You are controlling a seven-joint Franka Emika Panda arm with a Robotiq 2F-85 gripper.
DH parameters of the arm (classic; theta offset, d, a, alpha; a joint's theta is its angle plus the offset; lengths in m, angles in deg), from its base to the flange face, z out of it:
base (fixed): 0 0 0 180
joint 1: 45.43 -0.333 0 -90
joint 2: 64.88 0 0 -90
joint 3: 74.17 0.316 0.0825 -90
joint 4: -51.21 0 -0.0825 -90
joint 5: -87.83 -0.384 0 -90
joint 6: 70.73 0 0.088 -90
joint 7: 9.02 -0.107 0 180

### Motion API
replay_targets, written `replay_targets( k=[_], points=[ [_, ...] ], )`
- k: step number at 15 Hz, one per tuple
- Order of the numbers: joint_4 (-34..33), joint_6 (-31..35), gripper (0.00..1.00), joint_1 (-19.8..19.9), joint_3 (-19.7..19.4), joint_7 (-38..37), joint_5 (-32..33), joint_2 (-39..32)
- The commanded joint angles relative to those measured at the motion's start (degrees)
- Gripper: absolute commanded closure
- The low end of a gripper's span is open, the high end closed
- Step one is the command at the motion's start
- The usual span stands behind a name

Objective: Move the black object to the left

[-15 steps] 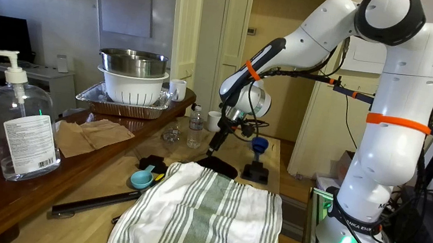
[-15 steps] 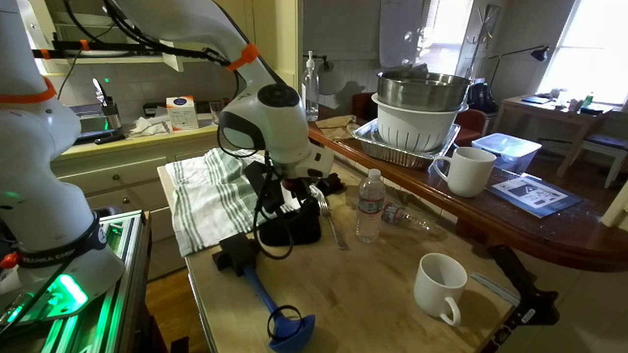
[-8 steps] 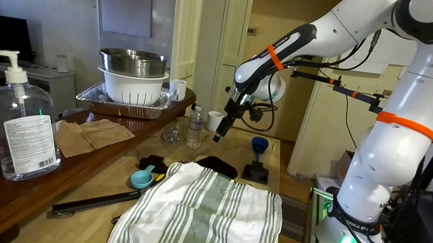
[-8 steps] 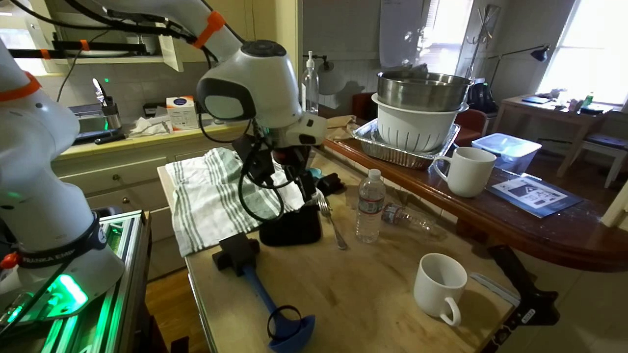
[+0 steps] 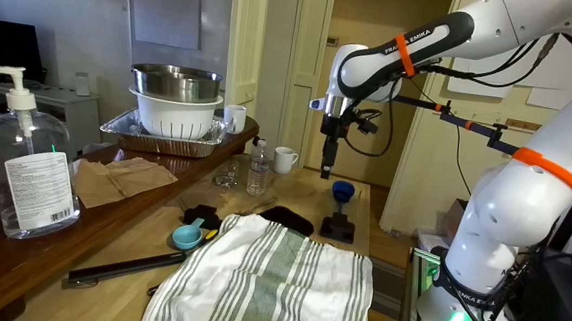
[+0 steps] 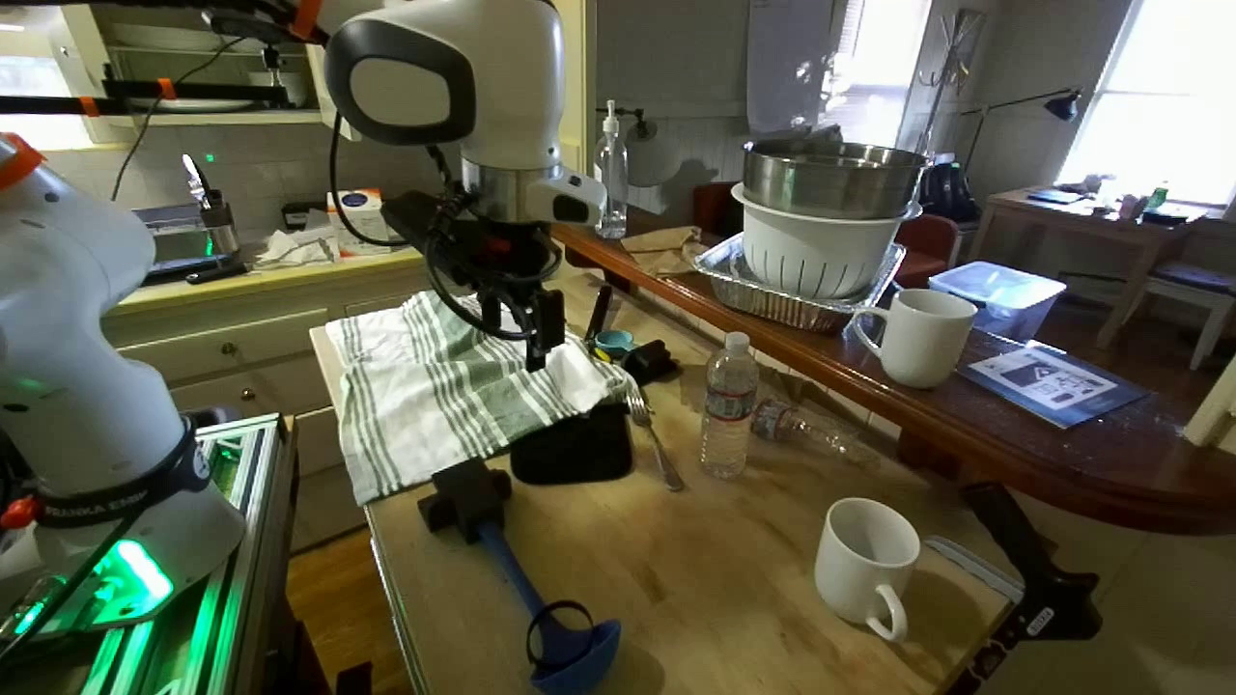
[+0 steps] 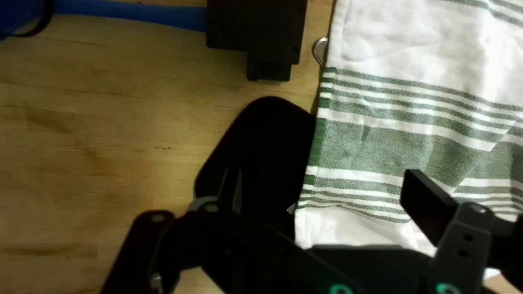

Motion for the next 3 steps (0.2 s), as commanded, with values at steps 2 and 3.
replay_targets(
  k=[2, 3],
  points=[
    [0.27, -0.78, 0.00, -2.08, -2.16, -0.79, 1.84, 1.69],
    [0.37, -0.78, 0.00, -2.09, -2.17, -0.80, 1.96, 1.88]
  ],
)
